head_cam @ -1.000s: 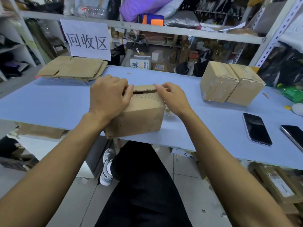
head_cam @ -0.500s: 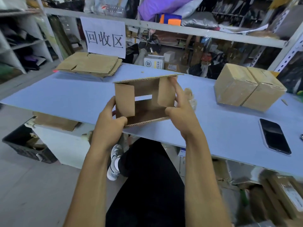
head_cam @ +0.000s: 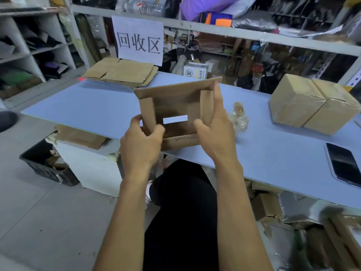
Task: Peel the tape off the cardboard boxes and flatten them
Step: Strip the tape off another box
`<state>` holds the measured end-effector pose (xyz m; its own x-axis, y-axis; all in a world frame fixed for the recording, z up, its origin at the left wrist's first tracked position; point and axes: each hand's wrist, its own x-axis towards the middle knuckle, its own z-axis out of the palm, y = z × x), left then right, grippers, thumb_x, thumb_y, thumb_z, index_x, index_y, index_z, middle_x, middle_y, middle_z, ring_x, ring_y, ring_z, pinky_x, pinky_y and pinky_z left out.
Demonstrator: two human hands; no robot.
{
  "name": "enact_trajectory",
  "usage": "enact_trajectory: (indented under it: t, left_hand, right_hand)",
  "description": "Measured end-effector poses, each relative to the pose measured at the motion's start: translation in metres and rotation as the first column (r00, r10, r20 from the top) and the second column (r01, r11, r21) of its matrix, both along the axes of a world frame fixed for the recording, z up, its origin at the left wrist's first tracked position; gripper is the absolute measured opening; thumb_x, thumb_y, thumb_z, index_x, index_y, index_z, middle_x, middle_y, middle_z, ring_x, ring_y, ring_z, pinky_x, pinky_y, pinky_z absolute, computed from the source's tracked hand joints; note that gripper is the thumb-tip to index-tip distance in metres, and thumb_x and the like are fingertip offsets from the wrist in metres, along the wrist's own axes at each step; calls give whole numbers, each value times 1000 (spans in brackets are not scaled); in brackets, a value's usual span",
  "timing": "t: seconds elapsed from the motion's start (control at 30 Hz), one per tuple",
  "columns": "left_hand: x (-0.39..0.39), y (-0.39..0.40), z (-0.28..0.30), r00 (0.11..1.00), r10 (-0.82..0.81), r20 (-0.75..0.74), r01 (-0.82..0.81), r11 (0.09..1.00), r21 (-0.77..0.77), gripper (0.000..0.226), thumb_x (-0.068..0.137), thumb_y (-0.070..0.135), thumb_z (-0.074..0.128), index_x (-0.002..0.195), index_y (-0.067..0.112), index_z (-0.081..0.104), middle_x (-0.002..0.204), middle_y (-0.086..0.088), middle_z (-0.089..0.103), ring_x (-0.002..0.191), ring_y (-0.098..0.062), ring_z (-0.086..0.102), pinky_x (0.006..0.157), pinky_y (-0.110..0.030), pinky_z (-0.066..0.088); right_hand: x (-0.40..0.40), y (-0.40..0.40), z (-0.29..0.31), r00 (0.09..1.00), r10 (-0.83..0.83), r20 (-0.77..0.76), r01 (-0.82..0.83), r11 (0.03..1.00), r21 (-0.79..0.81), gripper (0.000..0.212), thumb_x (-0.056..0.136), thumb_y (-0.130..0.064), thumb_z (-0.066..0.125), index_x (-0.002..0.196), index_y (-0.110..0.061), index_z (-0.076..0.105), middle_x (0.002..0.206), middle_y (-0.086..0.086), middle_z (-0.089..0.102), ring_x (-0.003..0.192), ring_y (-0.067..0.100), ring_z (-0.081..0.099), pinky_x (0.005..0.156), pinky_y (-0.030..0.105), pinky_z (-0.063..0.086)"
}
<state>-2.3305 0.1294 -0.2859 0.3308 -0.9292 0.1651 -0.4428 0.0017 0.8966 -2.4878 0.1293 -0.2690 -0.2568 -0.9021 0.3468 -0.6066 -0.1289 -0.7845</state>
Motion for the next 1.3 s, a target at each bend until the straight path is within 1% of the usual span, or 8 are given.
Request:
enact_trajectory:
  t: [0.17, 0.3, 0.57, 0.8, 0.93, 1.03, 1.13, 1.3]
  left_hand:
    - [21, 0, 1, 860, -83, -503, 91, 996, -7, 24, 99, 32, 47, 79, 29, 61, 72, 21, 66, 98, -25, 60, 99, -54, 49]
    - [37, 3, 3, 756, -119, -644, 180, 983, 29, 43, 98, 59, 42, 81, 27, 63, 75, 6, 68, 82, -22, 65, 69, -34, 51]
    - [45, -1, -8, 817, -151, -556, 259, 958, 122, 11, 99, 24, 52, 106, 24, 60, 82, 3, 64, 55, -2, 61, 53, -20, 49]
    - [52, 0, -6, 764, -526, -374, 498, 849, -179, 77, 83, -25, 41, 127, 38, 48, 113, -2, 70, 101, -15, 63, 81, -26, 50]
    - [45, 0, 1, 692, -527, -492, 405, 849, -339, 10, 87, 22, 59, 97, 24, 57, 100, 2, 69, 91, -18, 60, 84, -35, 47]
    - [44, -1, -1, 617, -437, -654, 318, 899, -301, 48, 82, 72, 59, 101, 28, 64, 97, 1, 70, 88, -18, 65, 85, -36, 54]
    - [41, -2, 0, 660, -326, -677, 248, 945, -213, 50, 105, 54, 26, 103, 19, 61, 96, 2, 74, 91, -15, 69, 92, -42, 52]
    - [39, -2, 6, 667, -307, -679, 252, 951, -182, 36, 100, 34, 49, 80, 16, 73, 89, -8, 69, 83, -21, 65, 81, -37, 47]
  right_hand:
    - [-6, 14, -3, 957, 106, 270, -114, 993, 15, 82, 95, -7, 35, 154, -58, 9, 139, -18, 53, 96, -11, 59, 92, 30, 47]
    - [-6, 22, -20, 850, 131, 510, -158, 987, 9, 72, 91, -11, 39, 156, -40, 28, 140, -20, 52, 112, -16, 53, 95, 21, 44]
    - [-17, 39, -24, 770, 93, 631, -130, 991, 12, 29, 105, -37, 45, 113, -22, 68, 100, -24, 69, 92, -8, 63, 75, 22, 51]
    - [-31, 38, -20, 877, 109, 467, -81, 993, -80, 62, 94, 0, 55, 141, -40, 49, 127, -10, 57, 119, 4, 57, 90, 20, 48]
    - [-30, 42, -3, 858, 181, 481, -89, 974, -208, 51, 98, -1, 50, 136, -35, 54, 131, -13, 61, 126, 8, 56, 102, 32, 50]
    - [-24, 45, 6, 802, 104, 588, -41, 992, -119, 24, 106, -32, 44, 116, -26, 66, 124, -13, 67, 125, 7, 57, 112, 45, 42]
    - [-13, 47, 8, 704, 18, 710, 3, 1000, -28, 35, 102, -54, 43, 96, -31, 69, 106, -15, 72, 113, 3, 64, 111, 45, 42]
    - [-4, 47, 11, 611, 0, 792, 57, 997, -44, 33, 91, -62, 59, 92, -31, 67, 104, -4, 73, 106, 7, 67, 106, 44, 48]
